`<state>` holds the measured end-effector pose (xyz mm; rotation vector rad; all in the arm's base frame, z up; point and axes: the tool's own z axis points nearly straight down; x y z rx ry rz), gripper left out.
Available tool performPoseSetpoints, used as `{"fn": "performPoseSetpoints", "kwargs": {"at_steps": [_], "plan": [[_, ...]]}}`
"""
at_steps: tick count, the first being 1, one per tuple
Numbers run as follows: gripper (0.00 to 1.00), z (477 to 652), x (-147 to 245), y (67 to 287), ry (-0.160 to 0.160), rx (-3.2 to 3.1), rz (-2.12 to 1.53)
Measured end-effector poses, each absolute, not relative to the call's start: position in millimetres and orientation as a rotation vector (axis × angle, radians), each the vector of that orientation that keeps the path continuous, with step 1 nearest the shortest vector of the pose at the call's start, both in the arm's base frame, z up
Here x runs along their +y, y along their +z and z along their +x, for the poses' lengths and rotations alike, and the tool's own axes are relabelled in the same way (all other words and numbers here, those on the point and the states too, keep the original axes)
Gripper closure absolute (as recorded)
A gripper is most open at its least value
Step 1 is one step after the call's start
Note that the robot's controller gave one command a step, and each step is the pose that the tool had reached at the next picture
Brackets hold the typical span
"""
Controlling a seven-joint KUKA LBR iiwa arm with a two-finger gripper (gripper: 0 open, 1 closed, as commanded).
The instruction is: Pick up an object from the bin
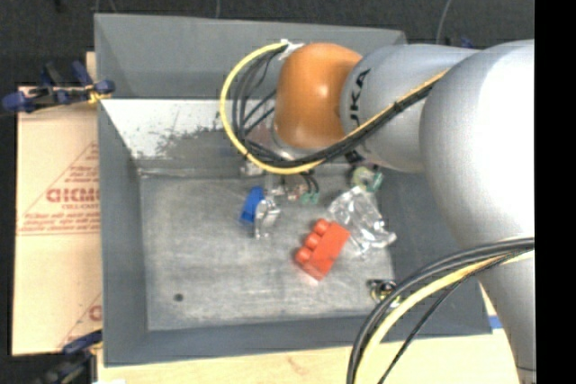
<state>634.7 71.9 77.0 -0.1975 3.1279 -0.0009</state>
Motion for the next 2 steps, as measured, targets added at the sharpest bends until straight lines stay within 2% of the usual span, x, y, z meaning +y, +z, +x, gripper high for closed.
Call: {"fn": "performPoseSetpoints", "kwargs": {"at_steps": [1,2], "plan": [[1.00,636.7,73,80,0.003,3.121,-0.193],[1.00,641.9,76,201,0.001,3.122,-0.189]]}}
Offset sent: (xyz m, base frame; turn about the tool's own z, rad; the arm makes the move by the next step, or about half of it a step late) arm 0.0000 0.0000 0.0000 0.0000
